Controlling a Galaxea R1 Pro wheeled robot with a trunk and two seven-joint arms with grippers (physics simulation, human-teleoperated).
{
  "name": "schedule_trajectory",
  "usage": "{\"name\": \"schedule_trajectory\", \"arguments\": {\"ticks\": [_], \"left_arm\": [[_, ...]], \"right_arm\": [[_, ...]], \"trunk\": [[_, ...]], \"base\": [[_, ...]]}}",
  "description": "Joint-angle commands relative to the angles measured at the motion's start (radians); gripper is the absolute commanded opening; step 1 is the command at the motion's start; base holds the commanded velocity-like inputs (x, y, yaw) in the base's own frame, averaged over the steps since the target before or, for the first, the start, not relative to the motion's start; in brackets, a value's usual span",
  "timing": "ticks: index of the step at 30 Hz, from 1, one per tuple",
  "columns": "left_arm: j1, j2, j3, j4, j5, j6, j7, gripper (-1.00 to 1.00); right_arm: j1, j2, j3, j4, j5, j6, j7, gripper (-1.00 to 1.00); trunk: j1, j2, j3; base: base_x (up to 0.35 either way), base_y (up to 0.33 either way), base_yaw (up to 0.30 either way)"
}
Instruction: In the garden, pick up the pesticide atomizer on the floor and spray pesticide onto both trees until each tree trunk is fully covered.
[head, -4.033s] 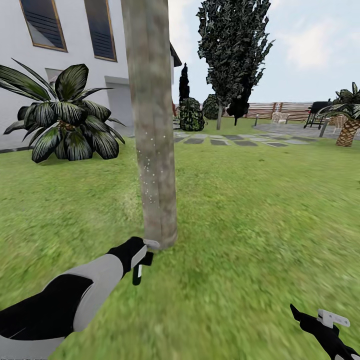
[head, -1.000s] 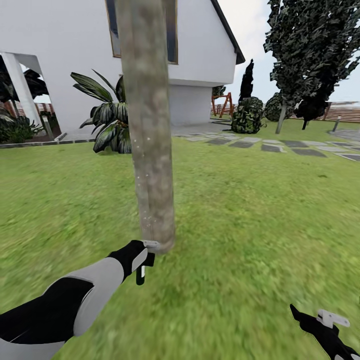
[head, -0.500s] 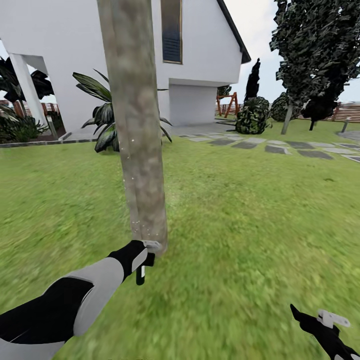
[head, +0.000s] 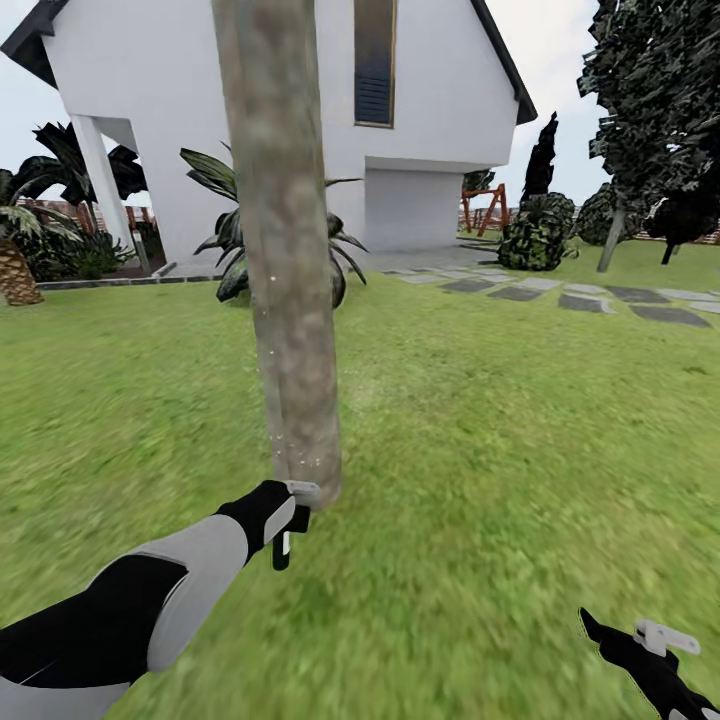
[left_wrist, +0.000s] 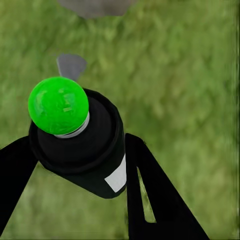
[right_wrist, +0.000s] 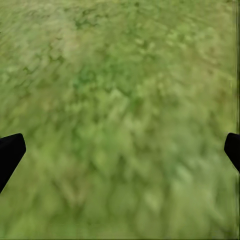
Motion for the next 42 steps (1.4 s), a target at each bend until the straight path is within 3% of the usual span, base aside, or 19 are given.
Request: {"name": "schedule_trajectory", "arguments": {"ticks": [1,14,17,19,20,21,25,29,31,42], "left_arm": [[-0.001,0.000,-0.009,-0.001,0.010,0.005,0.005,-1.00],[-0.001,0.002,-0.008,-0.006,0.009,0.004,0.004,-1.00],[-0.001,0.002,-0.008,-0.076,0.007,0.015,0.003,-1.00],[-0.003,0.002,-0.009,-0.188,0.003,0.084,0.004,-1.00],[-0.006,0.003,-0.010,-0.274,0.001,0.229,0.002,-1.00],[-0.008,0.004,-0.010,-0.320,-0.001,0.319,-0.001,-1.00],[-0.019,0.010,-0.015,-0.452,-0.006,0.467,-0.003,-1.00],[-0.094,0.010,-0.016,-0.459,-0.004,0.483,-0.002,-1.00],[-0.157,0.010,-0.016,-0.458,-0.003,0.489,-0.001,-1.00],[-0.283,0.010,-0.016,-0.457,-0.002,0.497,0.001,-1.00]], "right_arm": [[0.000,0.000,-0.007,0.001,-0.003,0.000,0.009,1.00],[0.000,-0.001,-0.007,0.001,-0.003,0.000,0.009,1.00],[0.000,-0.001,-0.007,0.001,-0.003,0.000,0.009,1.00],[0.000,-0.002,-0.007,0.001,-0.003,0.000,0.009,1.00],[0.000,-0.002,-0.007,0.001,-0.003,0.000,0.009,1.00],[0.000,-0.002,-0.007,0.001,-0.003,0.000,0.009,1.00],[0.000,-0.002,-0.007,0.001,-0.003,0.000,0.009,1.00],[0.000,-0.002,-0.007,0.001,-0.003,0.000,0.009,1.00],[0.000,-0.002,-0.008,0.001,-0.003,0.000,0.009,1.00],[0.000,-0.002,-0.008,0.001,-0.003,0.000,0.009,1.00]], "trunk": [[0.000,0.000,-0.001],[0.000,0.000,-0.001],[0.000,0.000,-0.001],[0.000,0.000,-0.001],[0.000,0.000,-0.001],[0.000,0.000,-0.001],[0.000,0.000,-0.001],[0.000,0.000,-0.001],[0.000,0.000,-0.001],[0.000,0.000,-0.001]], "base": [[0.000,-0.307,0.131],[-0.081,-0.170,0.148],[-0.003,-0.002,0.002],[0.000,0.000,0.000],[0.000,0.000,0.000],[0.000,0.000,0.000],[0.000,0.000,0.000],[0.000,0.000,0.000],[0.000,0.000,0.000],[0.000,0.000,0.000]]}}
